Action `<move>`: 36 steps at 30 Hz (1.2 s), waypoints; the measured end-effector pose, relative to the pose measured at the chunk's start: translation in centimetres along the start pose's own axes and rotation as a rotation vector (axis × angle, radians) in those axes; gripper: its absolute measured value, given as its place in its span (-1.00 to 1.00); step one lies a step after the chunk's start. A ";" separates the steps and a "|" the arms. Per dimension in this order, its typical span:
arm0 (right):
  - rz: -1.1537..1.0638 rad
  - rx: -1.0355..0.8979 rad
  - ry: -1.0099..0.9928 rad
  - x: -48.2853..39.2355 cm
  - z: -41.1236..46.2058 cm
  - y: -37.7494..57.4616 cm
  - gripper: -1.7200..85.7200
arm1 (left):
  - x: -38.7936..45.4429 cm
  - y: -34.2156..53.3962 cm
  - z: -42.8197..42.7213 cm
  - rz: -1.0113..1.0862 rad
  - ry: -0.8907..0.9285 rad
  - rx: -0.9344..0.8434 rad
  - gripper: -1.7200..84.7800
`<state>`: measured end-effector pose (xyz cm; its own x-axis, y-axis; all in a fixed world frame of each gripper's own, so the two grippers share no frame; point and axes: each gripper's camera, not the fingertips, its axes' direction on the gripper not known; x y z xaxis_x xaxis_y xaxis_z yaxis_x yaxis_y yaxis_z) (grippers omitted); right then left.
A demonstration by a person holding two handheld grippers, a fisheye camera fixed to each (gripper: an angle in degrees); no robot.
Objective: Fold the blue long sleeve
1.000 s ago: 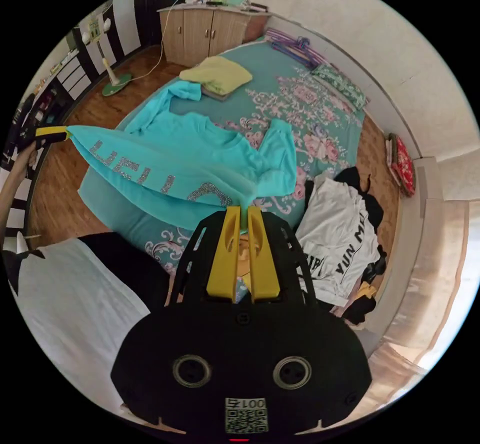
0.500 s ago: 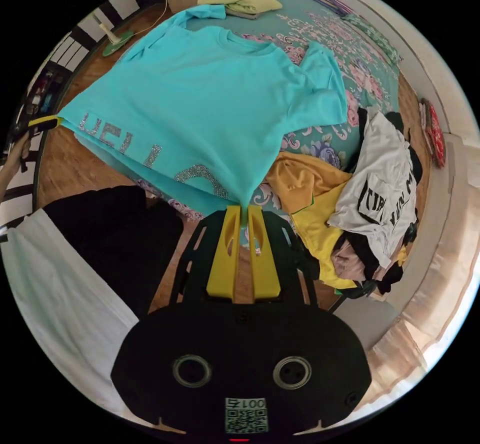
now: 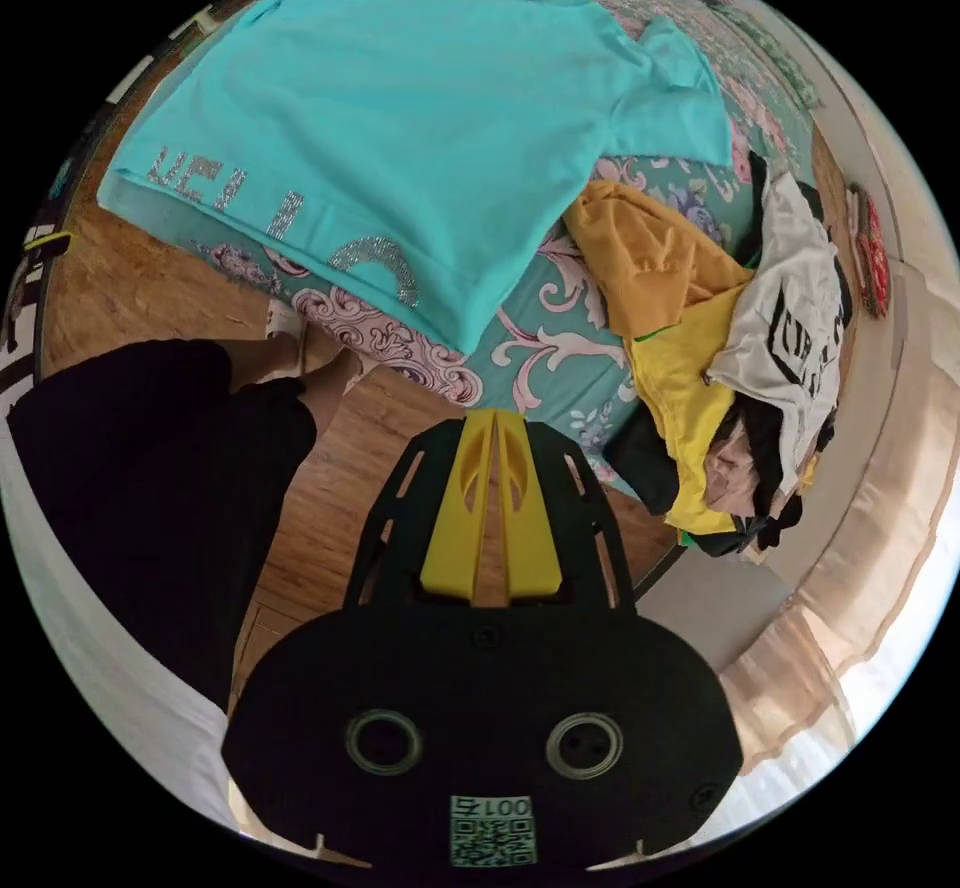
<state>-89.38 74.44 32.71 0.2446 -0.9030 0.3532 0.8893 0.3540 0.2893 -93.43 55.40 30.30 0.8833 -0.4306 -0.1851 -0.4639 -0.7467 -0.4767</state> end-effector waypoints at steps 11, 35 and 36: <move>0.211 0.548 0.064 25.3 -14.5 -8.6 -0.78 | 13.3 -22.4 -13.4 0.565 0.058 0.425 -0.98; -0.013 0.338 -0.444 60.2 -27.6 -30.6 -0.90 | 31.2 -43.0 -23.2 0.410 -0.162 0.423 -0.98; 0.082 0.395 -0.520 62.6 -29.9 -26.7 -0.91 | 30.8 -43.3 -24.2 0.380 -0.111 0.422 -0.98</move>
<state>-86.25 1.15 20.47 -0.0014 -0.6693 0.7430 0.6428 0.5685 0.5134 -47.72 62.22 66.04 0.6725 -0.5559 -0.4886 -0.7030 -0.2733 -0.6566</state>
